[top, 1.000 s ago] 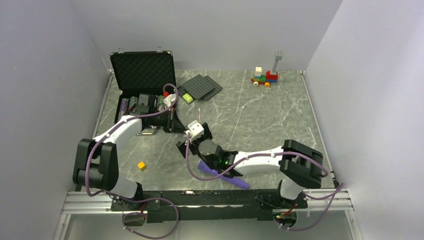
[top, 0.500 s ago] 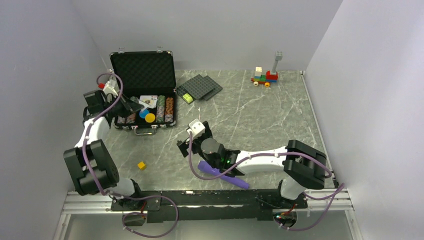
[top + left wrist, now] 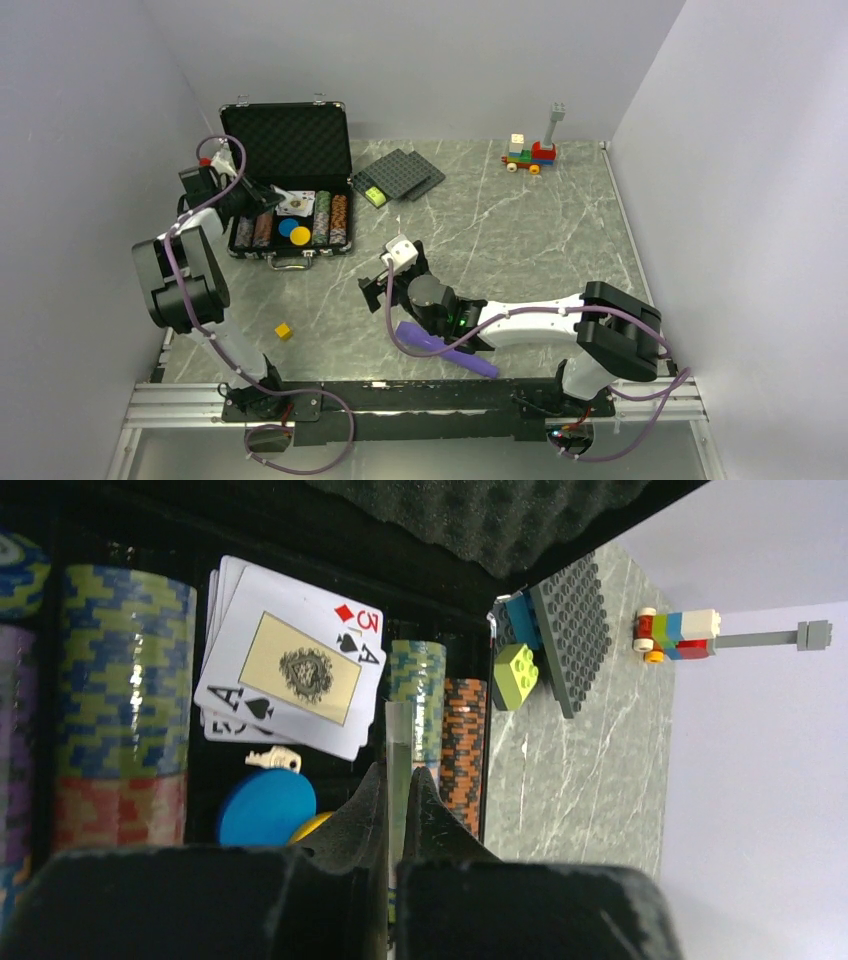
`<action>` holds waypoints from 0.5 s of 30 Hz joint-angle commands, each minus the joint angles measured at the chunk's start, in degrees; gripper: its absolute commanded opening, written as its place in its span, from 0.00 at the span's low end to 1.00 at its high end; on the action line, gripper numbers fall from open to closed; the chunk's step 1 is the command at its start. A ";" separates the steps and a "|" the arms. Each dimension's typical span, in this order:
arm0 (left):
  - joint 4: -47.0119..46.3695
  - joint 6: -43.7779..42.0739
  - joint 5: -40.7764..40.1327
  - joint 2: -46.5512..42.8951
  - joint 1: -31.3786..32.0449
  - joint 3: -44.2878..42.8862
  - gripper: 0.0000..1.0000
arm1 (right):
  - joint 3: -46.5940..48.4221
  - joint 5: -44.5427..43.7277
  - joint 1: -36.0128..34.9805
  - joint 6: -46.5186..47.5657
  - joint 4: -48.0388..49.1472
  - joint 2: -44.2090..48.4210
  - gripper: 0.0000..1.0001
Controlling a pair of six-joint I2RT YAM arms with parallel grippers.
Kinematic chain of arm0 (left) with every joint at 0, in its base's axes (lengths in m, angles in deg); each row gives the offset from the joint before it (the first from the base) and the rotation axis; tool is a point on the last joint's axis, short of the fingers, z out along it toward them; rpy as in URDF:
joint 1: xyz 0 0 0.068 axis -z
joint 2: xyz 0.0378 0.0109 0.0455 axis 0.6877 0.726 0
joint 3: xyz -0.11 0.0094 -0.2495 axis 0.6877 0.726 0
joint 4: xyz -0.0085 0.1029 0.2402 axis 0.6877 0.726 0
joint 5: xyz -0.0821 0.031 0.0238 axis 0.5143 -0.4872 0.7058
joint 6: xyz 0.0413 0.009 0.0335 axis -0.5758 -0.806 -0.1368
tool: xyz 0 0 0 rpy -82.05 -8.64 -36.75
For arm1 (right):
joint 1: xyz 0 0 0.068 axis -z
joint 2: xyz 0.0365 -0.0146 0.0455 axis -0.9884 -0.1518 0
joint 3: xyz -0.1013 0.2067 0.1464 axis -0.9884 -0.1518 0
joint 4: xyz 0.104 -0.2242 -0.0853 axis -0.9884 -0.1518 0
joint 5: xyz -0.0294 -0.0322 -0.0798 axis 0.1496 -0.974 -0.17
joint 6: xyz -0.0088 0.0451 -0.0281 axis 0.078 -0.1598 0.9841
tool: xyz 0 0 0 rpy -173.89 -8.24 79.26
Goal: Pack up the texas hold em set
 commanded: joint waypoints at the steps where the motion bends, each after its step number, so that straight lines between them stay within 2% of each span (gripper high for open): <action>1: -1.30 -1.86 -1.74 3.15 2.68 -4.91 0.00 | 0.56 -0.34 0.36 -1.60 0.14 0.66 1.00; 5: 2.13 -4.91 -5.04 5.98 5.04 -7.62 0.00 | 1.11 -0.27 0.47 -2.20 -0.35 -0.13 1.00; 11: 5.67 -6.77 -8.56 7.85 5.31 -9.52 0.00 | 1.63 -0.28 0.43 -2.90 -1.22 -0.72 0.99; 15: 7.49 -8.04 -9.46 9.85 5.51 -11.14 0.06 | 2.14 0.15 0.43 -3.43 -1.83 -1.14 1.00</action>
